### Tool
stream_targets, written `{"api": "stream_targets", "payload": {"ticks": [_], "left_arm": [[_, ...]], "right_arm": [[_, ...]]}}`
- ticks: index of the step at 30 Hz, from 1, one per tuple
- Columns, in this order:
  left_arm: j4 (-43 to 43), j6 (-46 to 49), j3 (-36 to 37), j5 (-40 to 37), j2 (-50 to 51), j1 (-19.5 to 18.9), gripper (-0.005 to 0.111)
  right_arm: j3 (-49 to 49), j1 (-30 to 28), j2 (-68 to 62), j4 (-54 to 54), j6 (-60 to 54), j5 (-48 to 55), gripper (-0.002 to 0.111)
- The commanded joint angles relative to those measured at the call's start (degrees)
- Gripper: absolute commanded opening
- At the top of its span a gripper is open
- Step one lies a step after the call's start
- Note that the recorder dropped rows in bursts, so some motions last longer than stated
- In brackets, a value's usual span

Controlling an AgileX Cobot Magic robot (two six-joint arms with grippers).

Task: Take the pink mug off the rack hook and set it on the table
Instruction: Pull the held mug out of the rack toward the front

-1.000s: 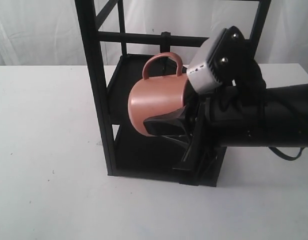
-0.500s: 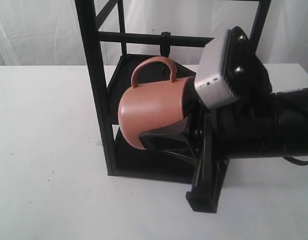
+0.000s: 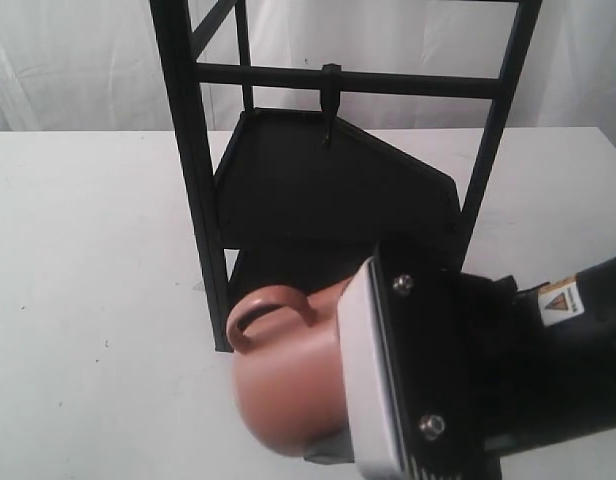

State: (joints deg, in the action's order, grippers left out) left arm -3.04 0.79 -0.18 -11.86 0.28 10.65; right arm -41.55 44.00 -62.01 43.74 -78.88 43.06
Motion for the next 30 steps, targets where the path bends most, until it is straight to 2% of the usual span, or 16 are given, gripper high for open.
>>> {"api": "stream_targets", "payload": {"ticks": [1, 9, 18, 24, 30], "left_arm": [[0.09, -0.34, 0.18, -0.23, -0.28, 0.06, 0.0], [0.09, -0.34, 0.18, -0.23, -0.28, 0.06, 0.0], [0.09, -0.34, 0.18, -0.23, -0.28, 0.06, 0.0], [0.09, -0.34, 0.18, -0.23, -0.28, 0.06, 0.0], [0.09, -0.34, 0.18, -0.23, -0.28, 0.06, 0.0]], "right_arm": [[-0.63, 3.69, -1.29, -8.1, 8.44, -0.71, 0.0], [-5.21, 7.14, -7.79, -23.09, 25.85, 4.42, 0.0], [-11.23, 9.23, -14.7, -27.8, 31.23, 15.2, 0.0], [-13.25, 12.31, -20.77, -30.97, 31.68, 15.06, 0.0], [-13.25, 13.05, -23.98, -36.53, 37.69, 12.55, 0.0]]}}
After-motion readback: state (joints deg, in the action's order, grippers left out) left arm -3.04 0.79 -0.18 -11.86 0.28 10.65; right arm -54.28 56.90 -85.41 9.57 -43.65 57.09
